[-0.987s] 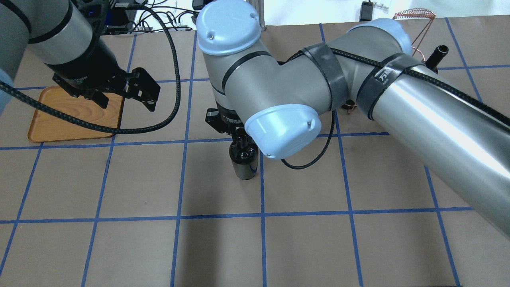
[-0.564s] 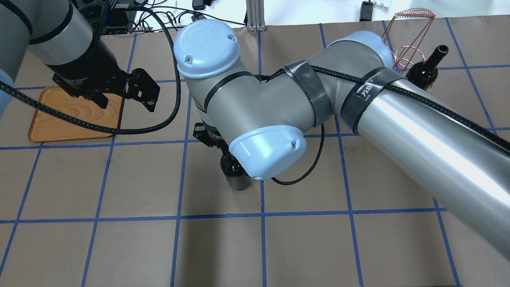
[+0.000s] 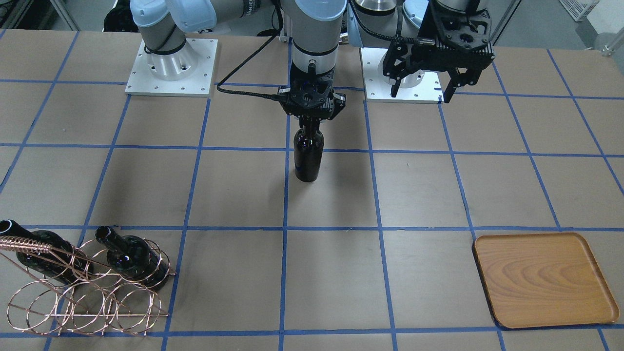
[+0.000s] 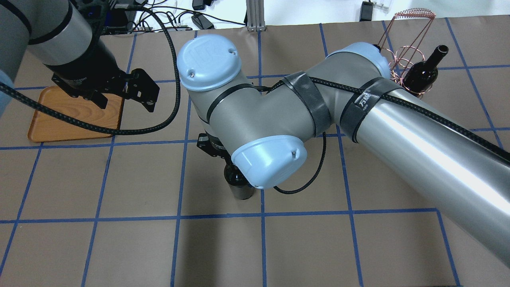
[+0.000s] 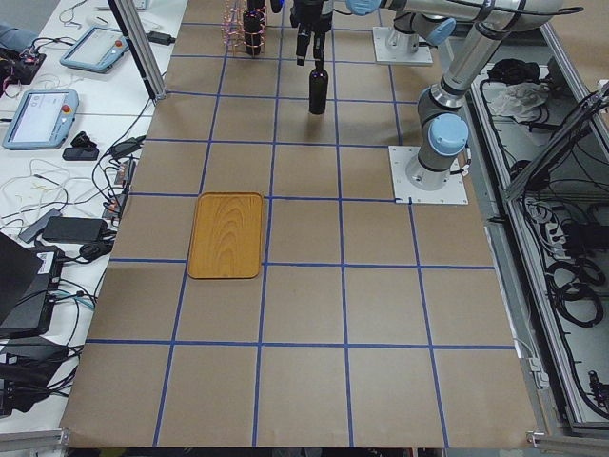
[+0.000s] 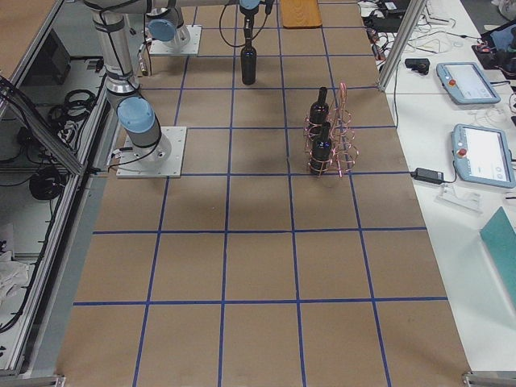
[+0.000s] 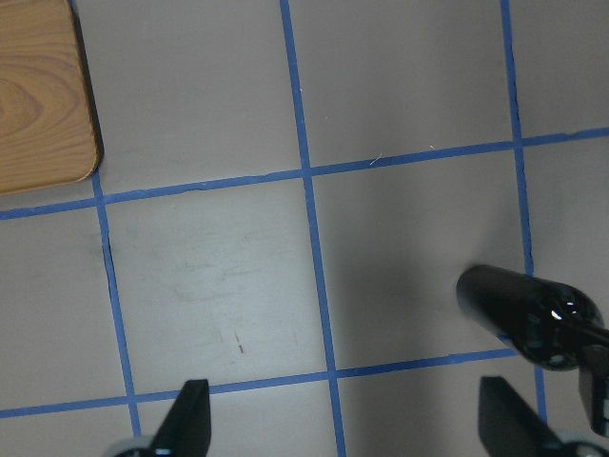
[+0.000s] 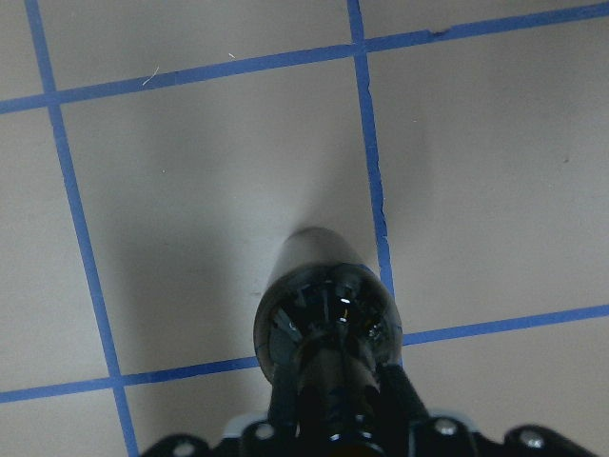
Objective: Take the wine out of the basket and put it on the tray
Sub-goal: 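Carry the bottle toward the table center and stand it upright, releasing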
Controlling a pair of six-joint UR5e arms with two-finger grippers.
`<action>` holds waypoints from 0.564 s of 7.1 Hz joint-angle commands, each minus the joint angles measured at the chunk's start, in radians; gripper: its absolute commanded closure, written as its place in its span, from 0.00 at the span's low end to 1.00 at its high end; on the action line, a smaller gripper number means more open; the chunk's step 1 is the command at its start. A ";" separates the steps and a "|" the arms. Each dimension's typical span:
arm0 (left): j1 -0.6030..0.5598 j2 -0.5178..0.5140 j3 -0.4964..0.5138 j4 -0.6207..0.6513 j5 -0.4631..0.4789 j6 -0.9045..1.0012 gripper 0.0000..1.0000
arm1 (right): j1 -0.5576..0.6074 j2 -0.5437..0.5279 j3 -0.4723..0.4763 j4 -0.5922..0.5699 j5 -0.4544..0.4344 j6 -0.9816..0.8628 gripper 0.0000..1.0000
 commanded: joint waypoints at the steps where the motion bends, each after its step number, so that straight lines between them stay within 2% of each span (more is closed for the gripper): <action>1: 0.000 0.002 -0.001 0.000 -0.004 -0.012 0.00 | -0.005 -0.035 -0.011 0.026 0.008 -0.008 0.00; 4: 0.000 0.009 -0.001 -0.003 -0.005 -0.040 0.00 | -0.055 -0.072 -0.076 0.068 -0.001 -0.055 0.00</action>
